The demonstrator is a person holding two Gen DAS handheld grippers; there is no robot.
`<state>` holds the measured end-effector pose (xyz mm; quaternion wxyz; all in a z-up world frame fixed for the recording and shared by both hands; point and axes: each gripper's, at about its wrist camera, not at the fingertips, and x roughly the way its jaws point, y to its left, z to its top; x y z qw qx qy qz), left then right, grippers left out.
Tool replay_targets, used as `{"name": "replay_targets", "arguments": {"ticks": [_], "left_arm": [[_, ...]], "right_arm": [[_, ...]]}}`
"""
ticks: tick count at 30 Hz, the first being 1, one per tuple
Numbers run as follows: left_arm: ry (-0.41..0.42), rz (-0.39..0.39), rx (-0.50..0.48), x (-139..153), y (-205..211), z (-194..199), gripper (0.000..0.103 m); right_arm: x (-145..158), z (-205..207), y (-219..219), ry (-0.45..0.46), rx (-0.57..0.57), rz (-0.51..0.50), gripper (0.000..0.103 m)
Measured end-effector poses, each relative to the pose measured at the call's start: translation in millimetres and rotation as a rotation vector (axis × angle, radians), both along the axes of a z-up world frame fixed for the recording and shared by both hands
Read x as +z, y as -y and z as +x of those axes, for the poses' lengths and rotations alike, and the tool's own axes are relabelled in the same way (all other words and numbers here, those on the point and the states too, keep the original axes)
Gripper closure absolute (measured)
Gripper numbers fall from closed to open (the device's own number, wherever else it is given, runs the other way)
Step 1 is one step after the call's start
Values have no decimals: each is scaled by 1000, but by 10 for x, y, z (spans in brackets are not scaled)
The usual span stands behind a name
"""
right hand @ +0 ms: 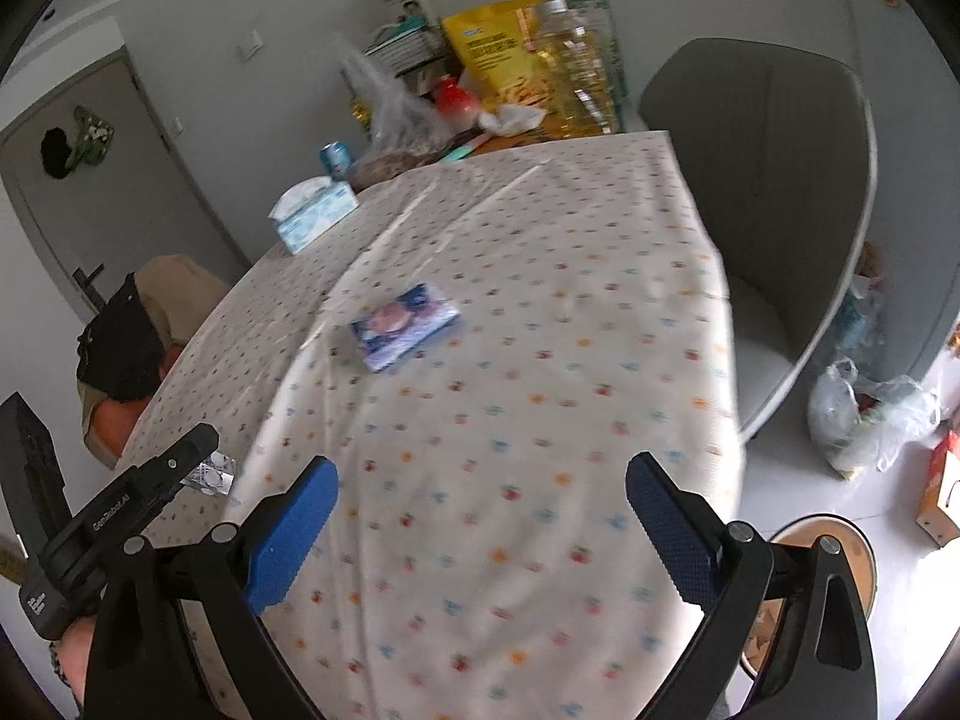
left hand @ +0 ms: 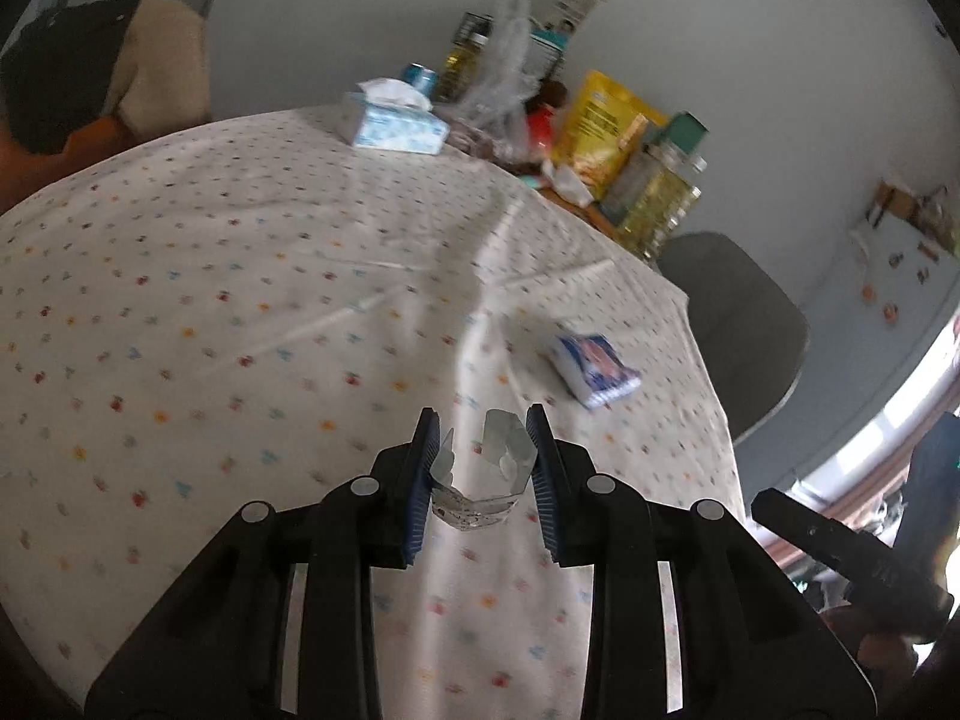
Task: Collect trash
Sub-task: 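Hold the plastic piece in the left tool while the right tool grasps the blue tissue packet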
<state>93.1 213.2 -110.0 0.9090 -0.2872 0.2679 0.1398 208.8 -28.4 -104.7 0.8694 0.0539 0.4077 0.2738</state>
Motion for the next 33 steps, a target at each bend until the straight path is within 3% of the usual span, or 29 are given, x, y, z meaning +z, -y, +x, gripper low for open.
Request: {"name": "replay_targets", "arguments": {"ticks": [14, 26, 33], "left_arm": [[32, -82, 94, -121, -633, -50, 73], [48, -102, 140, -176, -858, -83, 73], [43, -98, 150, -178, -874, -84, 73]], "right_arm": [[-16, 298, -932, -20, 81, -66, 11], [-262, 740, -1464, -81, 55, -81, 15], [-368, 1033, -1517, -105, -24, -79, 17]]}}
